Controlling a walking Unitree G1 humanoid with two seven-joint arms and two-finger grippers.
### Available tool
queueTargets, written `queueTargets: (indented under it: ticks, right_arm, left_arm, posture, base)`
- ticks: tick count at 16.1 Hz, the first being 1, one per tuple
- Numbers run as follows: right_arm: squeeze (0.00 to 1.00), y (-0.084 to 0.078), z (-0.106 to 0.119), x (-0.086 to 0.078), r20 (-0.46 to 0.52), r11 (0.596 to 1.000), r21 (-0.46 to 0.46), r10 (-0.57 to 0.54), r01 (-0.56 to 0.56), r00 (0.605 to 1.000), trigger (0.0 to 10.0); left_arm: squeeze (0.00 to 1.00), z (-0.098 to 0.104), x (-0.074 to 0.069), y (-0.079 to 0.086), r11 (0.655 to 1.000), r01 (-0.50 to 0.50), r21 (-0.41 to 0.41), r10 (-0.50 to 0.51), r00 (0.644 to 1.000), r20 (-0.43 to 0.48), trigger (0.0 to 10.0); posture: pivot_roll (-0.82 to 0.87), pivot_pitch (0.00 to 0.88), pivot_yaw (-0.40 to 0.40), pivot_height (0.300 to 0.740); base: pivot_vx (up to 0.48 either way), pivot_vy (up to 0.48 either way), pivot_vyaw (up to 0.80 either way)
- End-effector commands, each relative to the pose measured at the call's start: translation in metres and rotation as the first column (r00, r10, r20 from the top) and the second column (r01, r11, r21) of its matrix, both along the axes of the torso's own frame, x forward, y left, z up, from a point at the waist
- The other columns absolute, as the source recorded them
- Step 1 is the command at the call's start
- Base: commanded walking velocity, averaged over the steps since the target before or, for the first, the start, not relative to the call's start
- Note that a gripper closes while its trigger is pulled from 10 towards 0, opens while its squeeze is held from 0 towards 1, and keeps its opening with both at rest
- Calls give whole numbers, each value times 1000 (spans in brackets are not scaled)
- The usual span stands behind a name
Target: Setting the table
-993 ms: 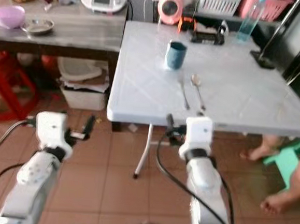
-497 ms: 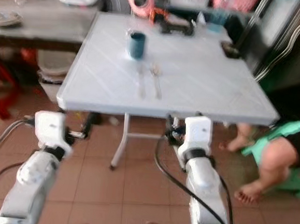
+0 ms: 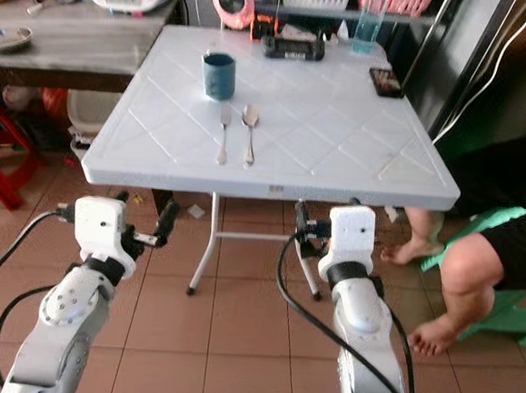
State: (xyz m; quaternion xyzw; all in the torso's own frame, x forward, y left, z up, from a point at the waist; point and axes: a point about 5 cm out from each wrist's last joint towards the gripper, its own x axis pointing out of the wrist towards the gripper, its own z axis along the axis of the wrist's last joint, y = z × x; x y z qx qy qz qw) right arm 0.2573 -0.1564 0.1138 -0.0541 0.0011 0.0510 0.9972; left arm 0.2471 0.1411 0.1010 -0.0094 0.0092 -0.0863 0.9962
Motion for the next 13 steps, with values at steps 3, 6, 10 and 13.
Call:
queueTargets:
  ticks: [3, 6, 10, 13]
  right_arm:
    - [0, 0, 4, 1, 15, 1000, 1, -4, 4, 1000, 10000]
    - [0, 1, 4, 1, 14, 1000, 2, 6, -6, 1000, 10000]
    - [0, 1, 4, 1, 15, 1000, 1, 11, -11, 1000, 10000]
    - [0, 2, 4, 2, 17, 1000, 0, 13, -13, 1000, 10000]
  left_arm:
    - [0, 5, 0, 0, 1000, 11, -4, -11, 1000, 23, 10000]
    - [0, 5, 0, 0, 1000, 12, -4, -12, 1000, 21, 10000]
    - [0, 4, 1, -1, 1000, 15, -4, -15, 1000, 18, 10000]
    - [0, 4, 1, -1, 1000, 15, -4, -15, 1000, 18, 10000]
  posture:
    - [-14, 0, -3, 740]
    - [-14, 0, -4, 740]
    - [-16, 0, -4, 740]
    - [-15, 0, -5, 740]
  base:
    - [325, 0, 0]
    - [330, 0, 0]
    - [329, 0, 0]
    - [330, 0, 0]
